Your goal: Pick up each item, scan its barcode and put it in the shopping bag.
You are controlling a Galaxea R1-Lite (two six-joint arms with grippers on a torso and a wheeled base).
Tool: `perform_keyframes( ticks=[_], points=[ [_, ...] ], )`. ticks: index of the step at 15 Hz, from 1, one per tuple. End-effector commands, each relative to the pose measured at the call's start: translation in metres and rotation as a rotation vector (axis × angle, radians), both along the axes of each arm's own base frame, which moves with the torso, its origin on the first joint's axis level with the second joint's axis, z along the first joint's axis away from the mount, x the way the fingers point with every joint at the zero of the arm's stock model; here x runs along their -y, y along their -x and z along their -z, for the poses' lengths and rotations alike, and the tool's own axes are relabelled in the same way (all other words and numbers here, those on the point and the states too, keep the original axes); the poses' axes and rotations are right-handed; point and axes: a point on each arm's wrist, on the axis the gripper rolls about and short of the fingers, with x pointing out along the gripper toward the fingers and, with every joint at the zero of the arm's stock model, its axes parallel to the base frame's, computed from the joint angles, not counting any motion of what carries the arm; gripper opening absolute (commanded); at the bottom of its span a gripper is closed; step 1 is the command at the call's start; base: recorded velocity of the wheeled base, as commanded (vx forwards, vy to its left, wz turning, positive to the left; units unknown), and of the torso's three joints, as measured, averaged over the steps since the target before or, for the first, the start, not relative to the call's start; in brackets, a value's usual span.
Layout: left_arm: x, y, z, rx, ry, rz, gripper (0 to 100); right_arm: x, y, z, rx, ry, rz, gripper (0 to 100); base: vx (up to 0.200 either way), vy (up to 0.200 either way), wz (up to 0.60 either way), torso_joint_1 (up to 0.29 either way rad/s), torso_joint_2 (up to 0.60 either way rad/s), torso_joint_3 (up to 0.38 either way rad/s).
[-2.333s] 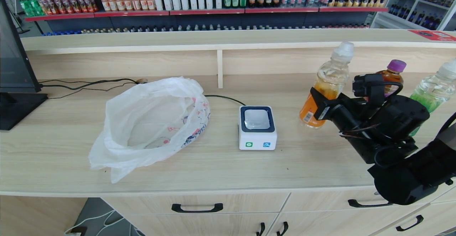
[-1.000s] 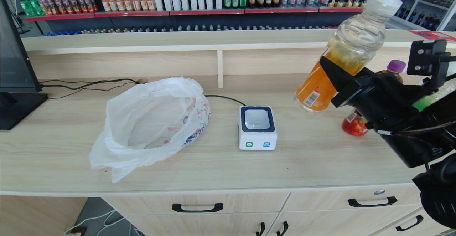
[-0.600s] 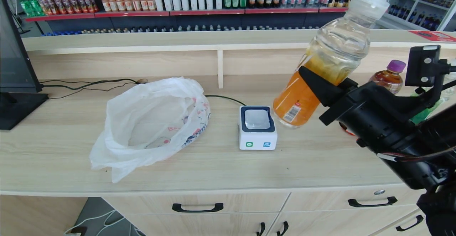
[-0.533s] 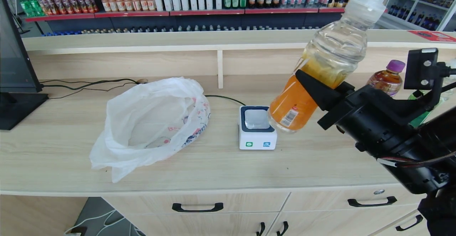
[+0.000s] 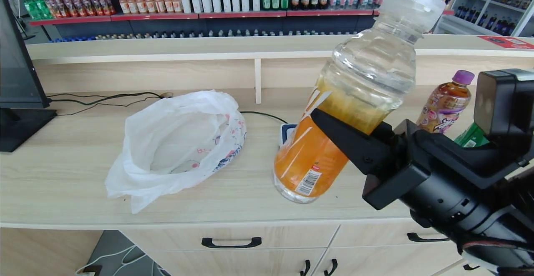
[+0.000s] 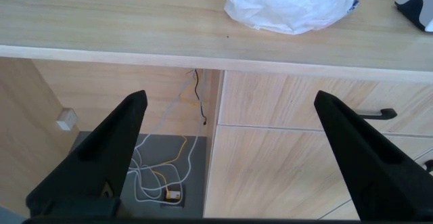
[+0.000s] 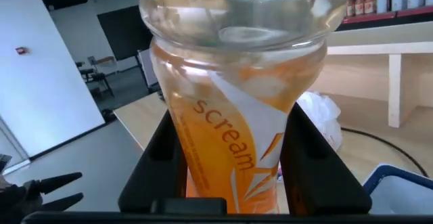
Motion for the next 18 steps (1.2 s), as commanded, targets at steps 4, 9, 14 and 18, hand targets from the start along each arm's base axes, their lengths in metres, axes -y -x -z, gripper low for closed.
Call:
perform_keyframes(
  ticks=[4, 9, 14, 18],
  points=[
    [0.0, 0.0, 0.0, 0.0, 0.0, 0.0, 100, -0.003, 0.024, -0.011, 0.026, -0.036, -0.083, 0, 0.0, 0.0, 0.0, 0.0, 0.0, 0.0],
    [0.0, 0.0, 0.0, 0.0, 0.0, 0.0, 100, 0.0, 0.027, -0.019, -0.014, -0.1, -0.123, 0, 0.0, 0.0, 0.0, 0.0, 0.0, 0.0],
    [0.0, 0.0, 0.0, 0.0, 0.0, 0.0, 100, -0.007, 0.021, -0.044, -0.053, -0.109, -0.06, 0, 0.0, 0.0, 0.0, 0.0, 0.0, 0.0],
    [0.0, 0.0, 0.0, 0.0, 0.0, 0.0, 100, -0.009, 0.024, -0.048, -0.061, -0.109, -0.067, 0, 0.0, 0.0, 0.0, 0.0, 0.0, 0.0]
  ],
)
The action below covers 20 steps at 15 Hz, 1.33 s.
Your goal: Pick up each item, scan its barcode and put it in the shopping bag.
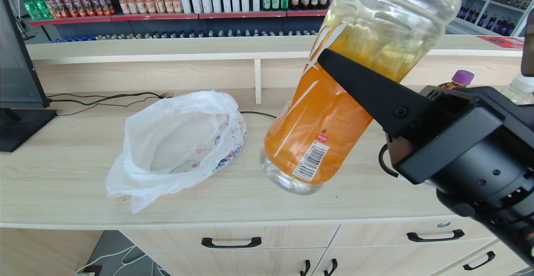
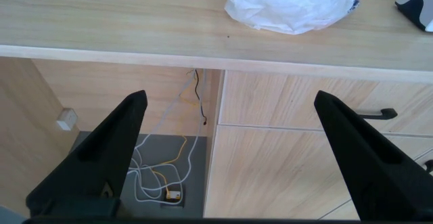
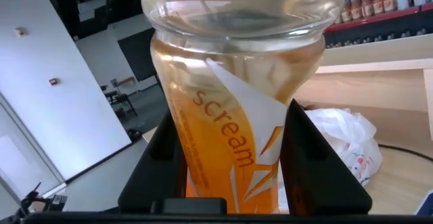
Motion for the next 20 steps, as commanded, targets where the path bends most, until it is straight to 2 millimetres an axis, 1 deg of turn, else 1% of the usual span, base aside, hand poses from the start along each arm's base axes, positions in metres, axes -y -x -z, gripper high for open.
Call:
perform_keyframes(
  ticks=[1, 4, 6, 8, 20],
  points=[
    [0.0, 0.0, 0.0, 0.0, 0.0, 0.0, 100, 0.001, 0.006, -0.004, 0.01, -0.014, -0.018, 0, 0.0, 0.0, 0.0, 0.0, 0.0, 0.0],
    [0.0, 0.0, 0.0, 0.0, 0.0, -0.002, 100, 0.005, 0.012, -0.008, 0.02, -0.027, -0.033, 0, 0.0, 0.0, 0.0, 0.0, 0.0, 0.0],
    [0.0, 0.0, 0.0, 0.0, 0.0, 0.0, 100, 0.004, 0.019, -0.003, 0.01, -0.01, -0.066, 0, 0.0, 0.0, 0.0, 0.0, 0.0, 0.0],
    [0.0, 0.0, 0.0, 0.0, 0.0, 0.0, 100, 0.001, 0.025, -0.002, 0.007, -0.01, -0.088, 0, 0.0, 0.0, 0.0, 0.0, 0.0, 0.0],
    [0.0, 0.0, 0.0, 0.0, 0.0, -0.002, 100, 0.005, 0.027, -0.006, 0.007, -0.04, -0.095, 0, 0.0, 0.0, 0.0, 0.0, 0.0, 0.0]
  ],
)
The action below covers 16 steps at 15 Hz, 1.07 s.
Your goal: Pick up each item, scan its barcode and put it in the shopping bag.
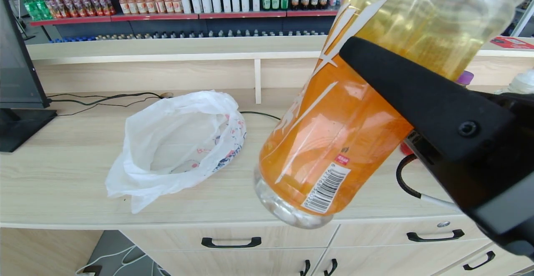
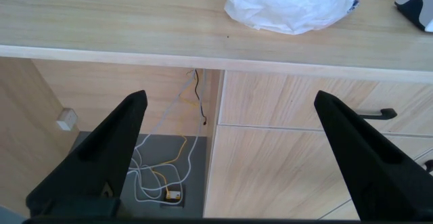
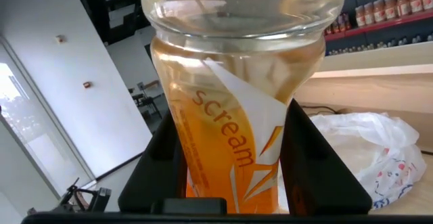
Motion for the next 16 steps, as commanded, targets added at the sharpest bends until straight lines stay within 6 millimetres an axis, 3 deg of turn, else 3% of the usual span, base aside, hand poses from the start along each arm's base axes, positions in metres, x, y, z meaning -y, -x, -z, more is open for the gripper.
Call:
perform_keyframes(
  ticks=[1, 4, 8, 13, 16],
  points=[
    [0.0, 0.0, 0.0, 0.0, 0.0, 0.0, 100, 0.001, -0.001, -0.001, 0.003, -0.003, 0.008, 0, 0.0, 0.0, 0.0, 0.0, 0.0, 0.0],
    [0.0, 0.0, 0.0, 0.0, 0.0, 0.0, 100, 0.004, -0.003, -0.001, 0.044, -0.023, 0.039, 0, 0.0, 0.0, 0.0, 0.0, 0.0, 0.0],
    [0.0, 0.0, 0.0, 0.0, 0.0, 0.0, 100, 0.009, -0.004, 0.017, 0.058, 0.057, 0.091, 0, 0.0, 0.0, 0.0, 0.0, 0.0, 0.0],
    [0.0, 0.0, 0.0, 0.0, 0.0, 0.0, 100, 0.024, -0.048, 0.031, 0.101, 0.18, 0.324, 0, 0.0, 0.0, 0.0, 0.0, 0.0, 0.0],
    [0.0, 0.0, 0.0, 0.0, 0.0, 0.0, 100, 0.019, -0.059, 0.034, 0.172, 0.253, 0.406, 0, 0.0, 0.0, 0.0, 0.0, 0.0, 0.0]
  ],
)
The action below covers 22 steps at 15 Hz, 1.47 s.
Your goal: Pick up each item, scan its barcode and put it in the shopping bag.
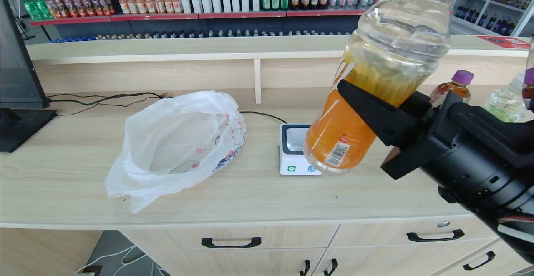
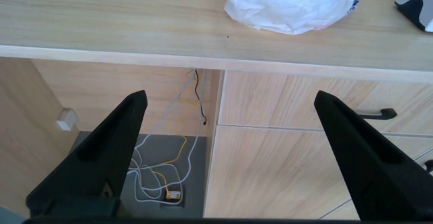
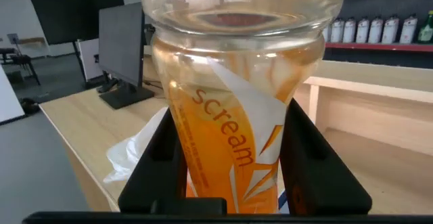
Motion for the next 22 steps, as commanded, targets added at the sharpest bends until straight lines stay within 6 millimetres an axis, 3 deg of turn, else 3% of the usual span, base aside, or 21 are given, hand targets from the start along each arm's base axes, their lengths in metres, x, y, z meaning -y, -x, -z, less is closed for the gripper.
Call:
perform_keyframes(
  ticks=[1, 5, 8, 11, 18, 22],
  points=[
    [0.0, 0.0, 0.0, 0.0, 0.0, 0.0, 100, -0.005, -0.015, 0.01, 0.004, 0.062, 0.055, 0, 0.0, 0.0, 0.0, 0.0, 0.0, 0.0],
    [0.0, 0.0, 0.0, 0.0, 0.0, 0.0, 100, -0.016, -0.036, 0.018, 0.068, 0.158, 0.15, 0, 0.0, 0.0, 0.0, 0.0, 0.0, 0.0],
    [0.0, 0.0, 0.0, 0.0, 0.0, 0.0, 100, -0.017, -0.058, 0.01, 0.164, 0.178, 0.248, 0, 0.0, 0.0, 0.0, 0.0, 0.0, 0.0],
    [0.0, 0.0, 0.0, 0.0, 0.0, 0.0, 100, -0.034, -0.08, 0.029, 0.234, 0.221, 0.293, 0, 0.0, 0.0, 0.0, 0.0, 0.0, 0.0],
    [0.0, 0.0, 0.0, 0.0, 0.0, 0.0, 100, -0.052, -0.102, 0.042, 0.384, 0.368, 0.318, 0, 0.0, 0.0, 0.0, 0.0, 0.0, 0.0],
    [0.0, 0.0, 0.0, 0.0, 0.0, 0.0, 100, -0.041, -0.112, 0.043, 0.439, 0.427, 0.357, 0, 0.0, 0.0, 0.0, 0.0, 0.0, 0.0]
  ],
)
